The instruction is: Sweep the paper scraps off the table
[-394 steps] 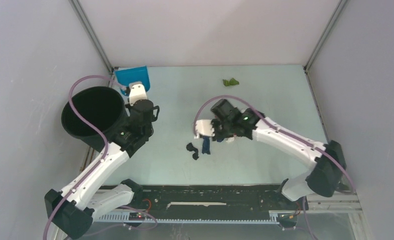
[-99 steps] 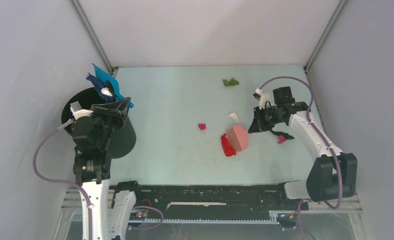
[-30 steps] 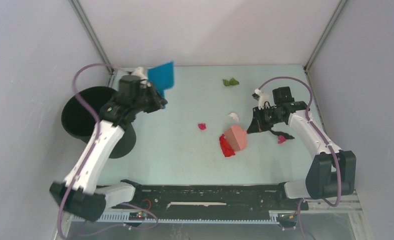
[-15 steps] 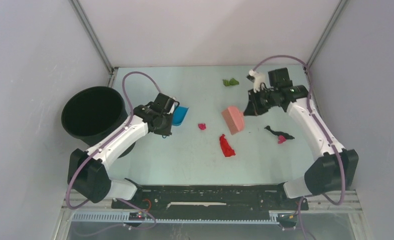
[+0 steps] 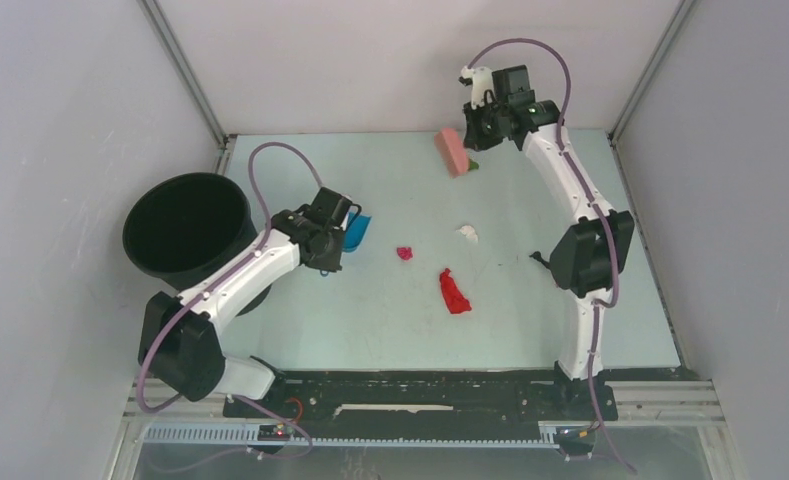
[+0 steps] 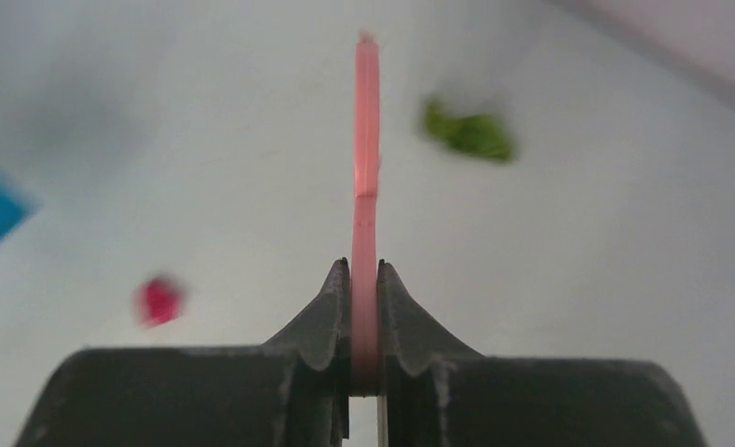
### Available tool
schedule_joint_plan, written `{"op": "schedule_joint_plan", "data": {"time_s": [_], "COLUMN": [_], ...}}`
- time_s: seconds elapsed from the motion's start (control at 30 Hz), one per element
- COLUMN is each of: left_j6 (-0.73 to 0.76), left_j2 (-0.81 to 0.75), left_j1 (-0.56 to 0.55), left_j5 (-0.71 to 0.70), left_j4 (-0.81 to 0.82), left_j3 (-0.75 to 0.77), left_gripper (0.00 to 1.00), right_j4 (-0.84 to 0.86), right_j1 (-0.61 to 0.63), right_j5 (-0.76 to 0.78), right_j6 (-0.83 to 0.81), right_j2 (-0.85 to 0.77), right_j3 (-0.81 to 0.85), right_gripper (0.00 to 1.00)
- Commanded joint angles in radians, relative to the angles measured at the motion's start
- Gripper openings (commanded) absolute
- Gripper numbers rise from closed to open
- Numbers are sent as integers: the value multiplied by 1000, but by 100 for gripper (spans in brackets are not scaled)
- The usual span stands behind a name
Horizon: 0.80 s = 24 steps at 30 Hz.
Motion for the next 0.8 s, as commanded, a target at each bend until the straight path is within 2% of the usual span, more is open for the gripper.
{"op": "schedule_joint_plan", "data": {"time_s": [0.0, 0.2, 0.37, 0.47, 0.63, 0.77], "left_j6": [41, 49, 54, 56, 55, 55], "left_j2": [18, 61, 74, 82, 98, 105], "left_j1": [0, 0, 0, 0, 0, -3], "left_j5": [101, 108, 102, 105, 112, 113], "left_j4": [23, 16, 15, 15, 16, 13], "left_j3": [-1, 2, 0, 1, 2, 4], "left_gripper": [0, 0, 0, 0, 0, 0], "right_j4": [216, 462, 511, 448, 280, 205], "right_j1": [41, 60, 71, 83, 107, 136], "right_j5": [446, 607, 519, 494, 474, 438], "right_j6": [-347, -761, -1009, -1072, -1088, -1043], "right_j2": [49, 242, 303, 321, 298, 175], "right_j3": [96, 237, 167, 140, 79, -97], "right_gripper": [0, 0, 0, 0, 0, 0]}}
